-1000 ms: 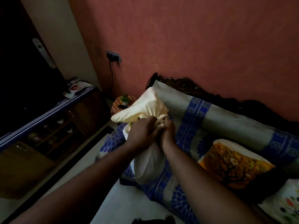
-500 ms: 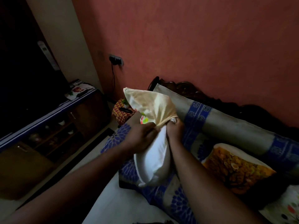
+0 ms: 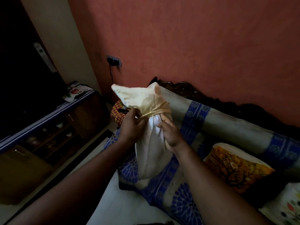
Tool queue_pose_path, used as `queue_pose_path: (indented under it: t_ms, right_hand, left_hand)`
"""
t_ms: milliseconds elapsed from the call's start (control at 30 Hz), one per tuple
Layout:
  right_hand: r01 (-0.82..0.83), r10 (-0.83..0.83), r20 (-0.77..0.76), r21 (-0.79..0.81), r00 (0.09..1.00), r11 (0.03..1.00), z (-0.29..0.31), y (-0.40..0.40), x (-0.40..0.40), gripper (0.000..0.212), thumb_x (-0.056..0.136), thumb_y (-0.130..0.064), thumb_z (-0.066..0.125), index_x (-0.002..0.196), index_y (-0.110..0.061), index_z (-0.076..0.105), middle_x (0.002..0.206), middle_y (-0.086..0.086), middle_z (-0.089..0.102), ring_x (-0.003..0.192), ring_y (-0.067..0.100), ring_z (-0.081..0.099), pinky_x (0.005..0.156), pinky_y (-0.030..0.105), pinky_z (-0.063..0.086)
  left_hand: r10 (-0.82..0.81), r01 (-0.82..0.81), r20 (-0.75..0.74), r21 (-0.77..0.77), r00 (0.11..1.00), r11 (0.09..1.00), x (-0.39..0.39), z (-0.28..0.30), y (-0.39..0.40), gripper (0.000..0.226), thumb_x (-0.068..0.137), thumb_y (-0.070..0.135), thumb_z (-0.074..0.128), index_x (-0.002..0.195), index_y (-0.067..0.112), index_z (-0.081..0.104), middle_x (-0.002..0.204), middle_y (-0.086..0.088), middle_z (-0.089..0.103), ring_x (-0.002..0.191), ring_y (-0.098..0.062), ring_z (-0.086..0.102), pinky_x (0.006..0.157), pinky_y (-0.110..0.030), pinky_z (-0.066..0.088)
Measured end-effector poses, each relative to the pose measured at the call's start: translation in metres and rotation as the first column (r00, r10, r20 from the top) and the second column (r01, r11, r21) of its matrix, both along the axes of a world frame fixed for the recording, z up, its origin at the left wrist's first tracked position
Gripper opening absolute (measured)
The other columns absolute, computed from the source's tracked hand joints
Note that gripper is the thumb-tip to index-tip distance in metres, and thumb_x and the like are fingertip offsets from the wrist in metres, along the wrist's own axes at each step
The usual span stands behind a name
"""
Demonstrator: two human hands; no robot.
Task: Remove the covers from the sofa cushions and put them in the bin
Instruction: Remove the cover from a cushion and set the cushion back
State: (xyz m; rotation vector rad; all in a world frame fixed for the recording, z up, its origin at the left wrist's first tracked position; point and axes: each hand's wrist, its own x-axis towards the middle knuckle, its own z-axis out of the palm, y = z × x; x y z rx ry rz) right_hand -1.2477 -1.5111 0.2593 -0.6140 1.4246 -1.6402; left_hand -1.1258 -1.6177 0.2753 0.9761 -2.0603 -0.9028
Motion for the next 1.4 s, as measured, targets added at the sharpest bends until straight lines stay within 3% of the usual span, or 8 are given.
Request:
queue_pose_path:
  t_ms: [200, 333, 433, 600, 700, 833, 967, 1400]
  right_hand:
    - [0.316, -0.313, -0.088, 0.014, 0.946, 0.949, -0.033, 0.027, -0.02, 0.026, 0.099, -0.014, 0.06, 0.124, -0.017, 0.069, 0.131, 0.004, 0.067, 0.123, 0.017, 0.061, 0.101, 0.031, 0.049]
    - [0.21, -0.19, -0.098, 0.276, 0.977, 0.938, -0.062, 0.041, -0.036, 0.082, 0.082, -0.076, 0.059, 0.145, -0.024, 0.052, 0.149, 0.0, 0.051, 0.134, 0.019, 0.05, 0.11, 0.039, 0.04]
    - [0.127, -0.112, -0.062, 0.356, 0.992, 0.926, -0.07, 0.042, -0.053, 0.068, 0.09, -0.076, 0.046, 0.134, -0.026, 0.059, 0.131, 0.002, 0.063, 0.118, 0.018, 0.059, 0.109, 0.041, 0.043]
    - [-0.009, -0.014, 0.04, 0.536, 0.999, 0.844, -0.06, 0.04, -0.058, 0.067, 0.088, -0.08, 0.04, 0.092, -0.023, 0.074, 0.091, 0.008, 0.073, 0.095, 0.022, 0.065, 0.098, 0.039, 0.05]
    - [-0.011, -0.002, 0.024, 0.535, 1.0, 0.845, -0.062, 0.041, -0.049, 0.075, 0.085, -0.084, 0.039, 0.123, -0.025, 0.068, 0.125, 0.007, 0.067, 0.114, 0.025, 0.063, 0.107, 0.047, 0.047]
    - [-0.022, -0.029, 0.082, 0.561, 0.996, 0.827, -0.06, 0.043, -0.041, 0.059, 0.095, -0.072, 0.036, 0.114, -0.024, 0.064, 0.098, 0.0, 0.066, 0.102, 0.021, 0.06, 0.098, 0.033, 0.044]
    - [-0.193, 0.076, 0.212, 0.61, 0.974, 0.769, -0.083, 0.04, -0.04, 0.113, 0.058, -0.106, 0.027, 0.123, -0.025, 0.071, 0.128, 0.016, 0.067, 0.123, 0.043, 0.058, 0.11, 0.058, 0.041]
    - [-0.218, 0.029, 0.329, 0.555, 0.944, 0.803, -0.092, 0.058, -0.029, 0.066, 0.083, -0.082, 0.047, 0.124, -0.032, 0.062, 0.119, 0.0, 0.065, 0.115, 0.024, 0.058, 0.106, 0.045, 0.043]
  left_hand:
    - [0.184, -0.12, -0.344, 0.198, 0.921, 0.973, -0.001, -0.009, 0.014, 0.013, 0.091, 0.011, 0.061, 0.089, 0.017, 0.05, 0.077, 0.002, 0.056, 0.071, -0.008, 0.05, 0.069, -0.037, 0.046]
    - [0.08, -0.001, -0.44, 0.179, 0.895, 0.984, 0.006, -0.009, 0.02, 0.017, 0.089, 0.01, 0.058, 0.088, 0.024, 0.047, 0.08, 0.01, 0.049, 0.079, -0.013, 0.045, 0.074, -0.037, 0.04]
    - [0.025, 0.168, -0.514, 0.326, 0.857, 0.93, 0.013, -0.011, 0.016, 0.017, 0.091, 0.009, 0.056, 0.093, 0.023, 0.047, 0.087, -0.005, 0.046, 0.08, -0.022, 0.039, 0.069, -0.041, 0.036]
    - [0.03, 0.253, -0.517, 0.468, 0.855, 0.847, 0.029, -0.014, 0.008, 0.016, 0.088, 0.014, 0.057, 0.09, 0.027, 0.048, 0.076, -0.01, 0.039, 0.061, -0.022, 0.032, 0.047, -0.025, 0.034]
    - [-0.026, 0.311, -0.518, 0.47, 0.855, 0.826, 0.031, -0.017, 0.009, 0.017, 0.087, 0.008, 0.057, 0.089, 0.023, 0.048, 0.083, -0.009, 0.044, 0.068, -0.022, 0.039, 0.059, -0.035, 0.034]
    - [-0.043, 0.332, -0.509, 0.494, 0.86, 0.804, 0.033, -0.014, 0.008, 0.027, 0.091, -0.005, 0.051, 0.086, 0.021, 0.048, 0.078, -0.005, 0.045, 0.068, -0.014, 0.042, 0.059, -0.031, 0.035]
    - [0.023, 0.356, -0.57, 0.545, 0.822, 0.759, 0.035, -0.009, 0.002, 0.029, 0.092, -0.011, 0.047, 0.082, 0.016, 0.045, 0.073, -0.003, 0.044, 0.065, -0.011, 0.044, 0.057, -0.023, 0.04]
    - [0.133, 0.21, -0.446, 0.638, 0.885, 0.741, 0.052, -0.026, -0.028, 0.025, 0.1, 0.001, 0.049, 0.111, 0.019, 0.064, 0.092, 0.005, 0.069, 0.082, -0.005, 0.064, 0.069, -0.015, 0.052]
